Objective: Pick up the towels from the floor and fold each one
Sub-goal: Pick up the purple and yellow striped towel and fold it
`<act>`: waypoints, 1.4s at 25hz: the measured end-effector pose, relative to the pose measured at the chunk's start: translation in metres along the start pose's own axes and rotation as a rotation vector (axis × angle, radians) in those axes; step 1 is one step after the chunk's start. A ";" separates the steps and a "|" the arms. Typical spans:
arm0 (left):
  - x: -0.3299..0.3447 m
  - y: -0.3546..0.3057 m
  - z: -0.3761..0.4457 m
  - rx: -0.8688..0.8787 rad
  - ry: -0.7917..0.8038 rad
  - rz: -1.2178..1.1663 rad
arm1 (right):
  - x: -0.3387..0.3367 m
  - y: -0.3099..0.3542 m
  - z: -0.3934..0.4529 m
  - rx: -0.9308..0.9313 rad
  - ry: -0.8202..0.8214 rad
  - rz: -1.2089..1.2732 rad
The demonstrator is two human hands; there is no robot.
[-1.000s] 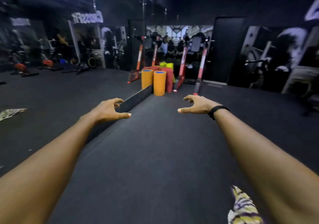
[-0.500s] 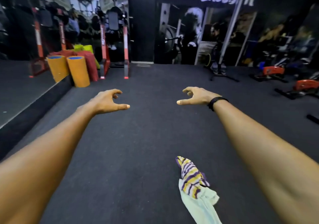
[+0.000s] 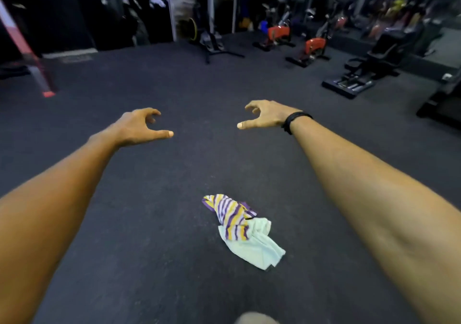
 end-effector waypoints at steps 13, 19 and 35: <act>0.289 0.033 0.247 0.046 0.460 -0.081 | 0.115 -0.224 0.238 0.358 0.149 0.050; 0.465 0.116 0.309 -0.019 0.663 -0.115 | 0.260 -0.310 0.342 0.456 0.278 -0.054; 0.908 0.401 0.258 -0.047 1.060 -0.125 | 0.810 -0.468 0.463 0.611 0.495 -0.057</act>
Point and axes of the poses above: each hand's wrist, its own z-axis towards the middle knuckle, its own x-axis out of the palm, y = z × x, the point moved 7 cm from there along z, towards the middle knuckle, and after that the axes turned 14 degrees about x, right-handed, at the moved point
